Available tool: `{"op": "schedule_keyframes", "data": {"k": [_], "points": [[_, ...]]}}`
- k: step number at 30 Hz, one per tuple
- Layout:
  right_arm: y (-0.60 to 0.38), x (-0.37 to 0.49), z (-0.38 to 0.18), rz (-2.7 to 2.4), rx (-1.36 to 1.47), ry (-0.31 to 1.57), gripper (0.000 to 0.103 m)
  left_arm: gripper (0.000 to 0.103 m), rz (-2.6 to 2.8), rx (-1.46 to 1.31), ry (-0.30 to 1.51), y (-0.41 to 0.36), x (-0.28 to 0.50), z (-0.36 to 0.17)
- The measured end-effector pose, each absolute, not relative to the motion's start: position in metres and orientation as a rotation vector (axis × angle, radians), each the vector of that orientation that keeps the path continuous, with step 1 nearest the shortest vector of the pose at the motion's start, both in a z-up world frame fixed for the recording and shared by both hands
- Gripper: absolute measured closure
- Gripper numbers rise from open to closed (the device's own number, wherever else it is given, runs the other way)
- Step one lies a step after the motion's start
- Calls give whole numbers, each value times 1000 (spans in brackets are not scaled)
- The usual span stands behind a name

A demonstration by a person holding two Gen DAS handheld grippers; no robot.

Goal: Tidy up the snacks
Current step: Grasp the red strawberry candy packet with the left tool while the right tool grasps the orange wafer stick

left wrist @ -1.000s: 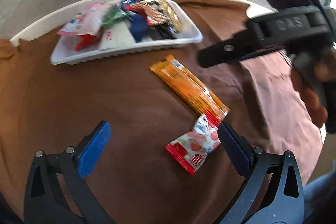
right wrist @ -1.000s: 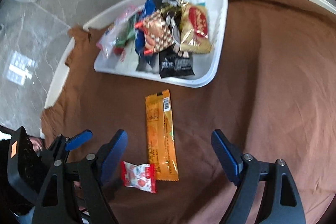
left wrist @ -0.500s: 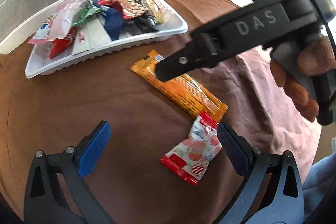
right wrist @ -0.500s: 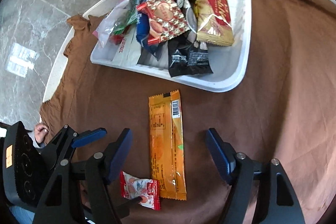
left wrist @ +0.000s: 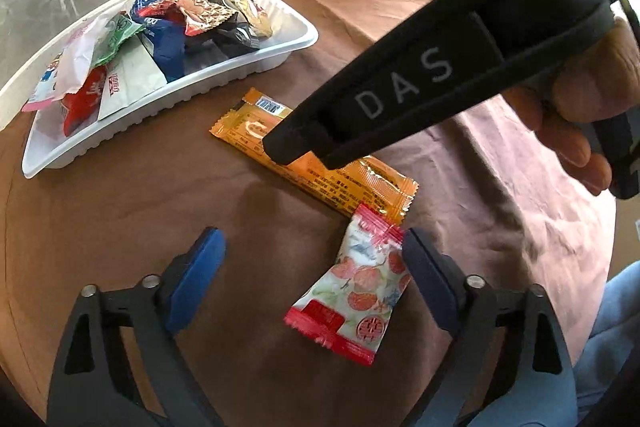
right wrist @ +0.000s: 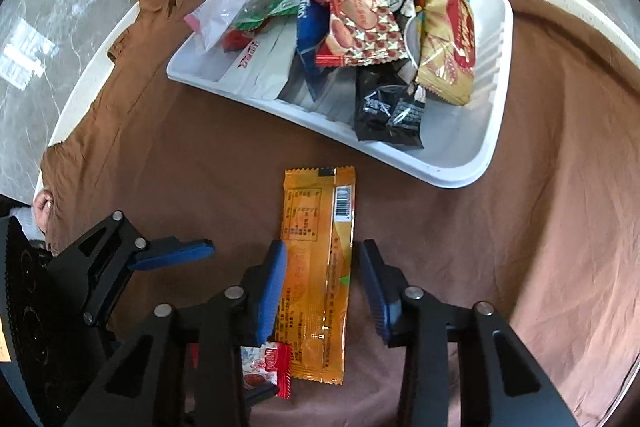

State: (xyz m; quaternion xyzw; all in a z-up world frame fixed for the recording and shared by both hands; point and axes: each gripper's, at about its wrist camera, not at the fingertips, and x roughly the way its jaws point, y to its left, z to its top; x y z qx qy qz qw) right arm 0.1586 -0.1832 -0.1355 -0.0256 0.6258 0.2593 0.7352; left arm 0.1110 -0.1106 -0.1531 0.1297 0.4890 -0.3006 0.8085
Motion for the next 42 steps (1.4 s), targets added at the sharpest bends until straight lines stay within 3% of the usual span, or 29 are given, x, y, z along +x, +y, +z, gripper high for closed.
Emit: {"op": "schedule_keyframes", "data": {"k": [6, 27, 30, 42], "points": [[-180, 163, -137, 571, -61, 1391, 61, 27, -693, 316, 1037, -111, 117, -152], [-168, 153, -136, 580, -200, 1374, 61, 27, -815, 506, 1008, -100, 92, -150], [-166, 152, -135, 574, -214, 1367, 64, 34, -844, 498, 1007, -101, 91, -150], [-162, 144, -134, 569, -278, 1338, 80, 44, -832, 455, 1034, -105, 89, -148]]}}
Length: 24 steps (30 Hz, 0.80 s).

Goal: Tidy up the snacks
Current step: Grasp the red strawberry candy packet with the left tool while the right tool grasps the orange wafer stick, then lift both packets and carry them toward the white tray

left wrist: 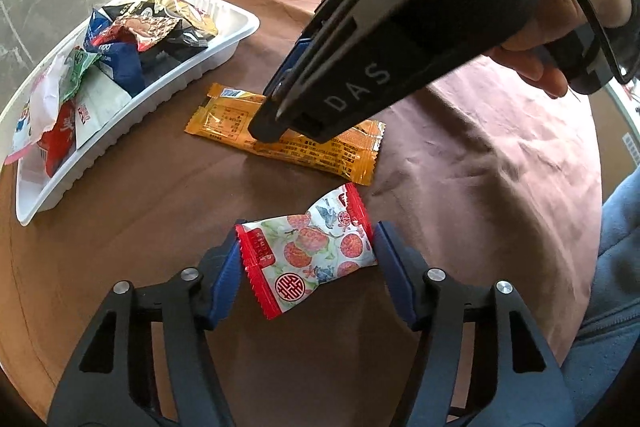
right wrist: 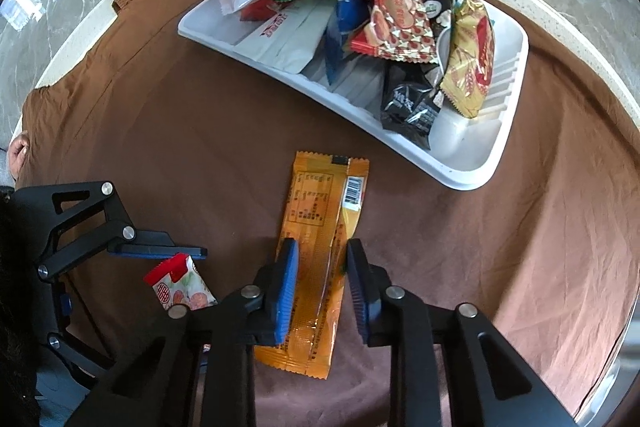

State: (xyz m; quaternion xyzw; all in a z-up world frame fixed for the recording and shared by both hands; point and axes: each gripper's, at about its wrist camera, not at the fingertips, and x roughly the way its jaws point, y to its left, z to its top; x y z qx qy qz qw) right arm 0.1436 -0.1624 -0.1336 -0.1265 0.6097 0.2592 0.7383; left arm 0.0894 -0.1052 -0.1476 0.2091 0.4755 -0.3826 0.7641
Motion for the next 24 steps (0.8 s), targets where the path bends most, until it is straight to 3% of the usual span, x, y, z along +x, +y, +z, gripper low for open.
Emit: {"op": "schedule_keyframes", "data": {"k": [4, 14, 24], "points": [[-159, 146, -132, 568, -281, 1334, 90, 49, -816, 423, 1035, -100, 87, -146], [-168, 148, -132, 584, -241, 1335, 92, 57, -788, 357, 1035, -93, 84, -142], [-185, 141, -130, 576, -139, 1337, 94, 58, -740, 229, 1023, -80, 93, -125]]}}
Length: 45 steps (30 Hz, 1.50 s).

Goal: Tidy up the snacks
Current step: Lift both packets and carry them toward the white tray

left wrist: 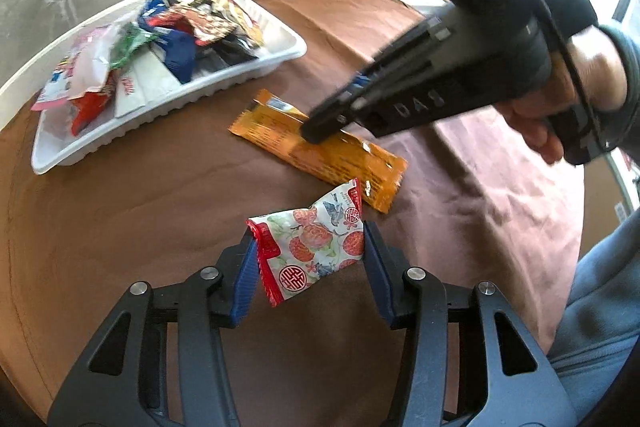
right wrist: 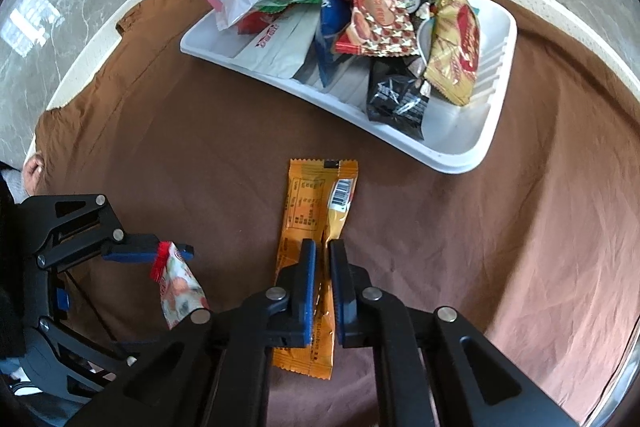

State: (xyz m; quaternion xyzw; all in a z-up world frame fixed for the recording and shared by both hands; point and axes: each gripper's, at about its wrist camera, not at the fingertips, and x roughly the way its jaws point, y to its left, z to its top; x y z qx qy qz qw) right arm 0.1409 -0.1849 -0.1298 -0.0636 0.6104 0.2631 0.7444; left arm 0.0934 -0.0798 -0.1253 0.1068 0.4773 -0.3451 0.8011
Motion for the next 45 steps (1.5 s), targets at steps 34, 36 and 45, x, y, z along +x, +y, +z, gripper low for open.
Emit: {"op": "schedule_keyframes", "data": {"k": [34, 36, 45], "points": [[-200, 129, -54, 483, 40, 1212, 100, 58, -605, 60, 921, 2, 121, -55], [-198, 131, -48, 481, 41, 1198, 100, 58, -605, 63, 912, 4, 124, -51], [-191, 151, -19, 477, 55, 1131, 100, 58, -603, 65, 895, 10, 147, -43]]}}
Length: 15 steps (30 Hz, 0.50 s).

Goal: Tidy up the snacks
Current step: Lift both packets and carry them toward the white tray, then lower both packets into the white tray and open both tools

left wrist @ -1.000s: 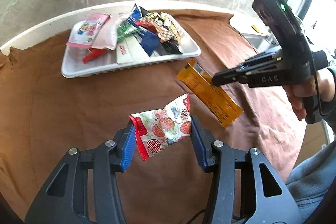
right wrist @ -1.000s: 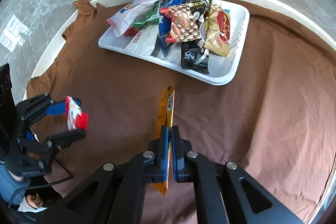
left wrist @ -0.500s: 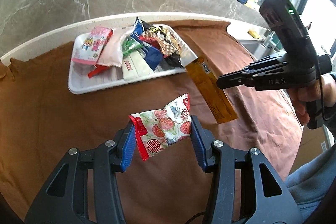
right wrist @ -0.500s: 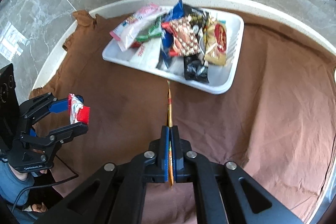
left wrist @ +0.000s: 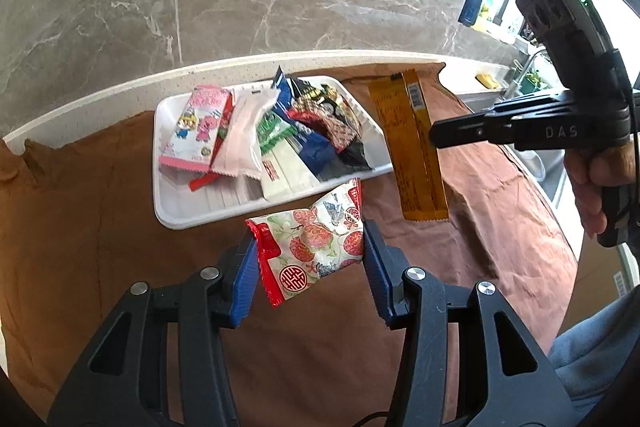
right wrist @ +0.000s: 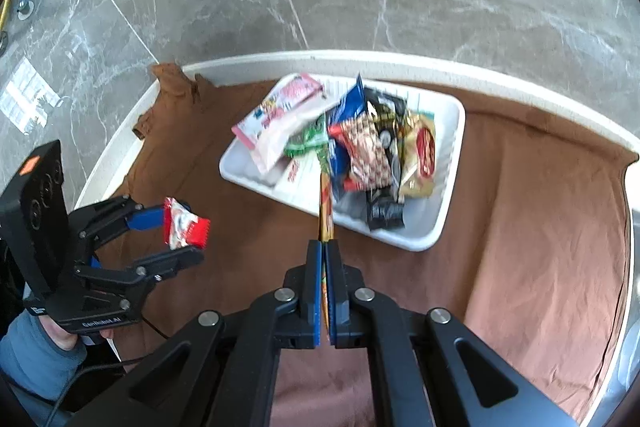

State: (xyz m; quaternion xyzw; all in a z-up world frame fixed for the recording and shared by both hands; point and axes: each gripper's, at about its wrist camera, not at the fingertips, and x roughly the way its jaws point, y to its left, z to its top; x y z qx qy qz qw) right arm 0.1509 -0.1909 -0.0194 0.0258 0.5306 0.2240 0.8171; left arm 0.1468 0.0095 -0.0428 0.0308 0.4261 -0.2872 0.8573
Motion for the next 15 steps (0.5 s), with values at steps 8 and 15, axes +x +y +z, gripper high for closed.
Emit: {"op": "schedule_keyframes", "data": {"k": [8, 15], "points": [[-184, 181, 1, 480, 56, 1081, 100, 58, -581, 69, 865, 16, 183, -29], [-175, 216, 5, 492, 55, 1067, 100, 58, -560, 77, 842, 15, 227, -21]]}}
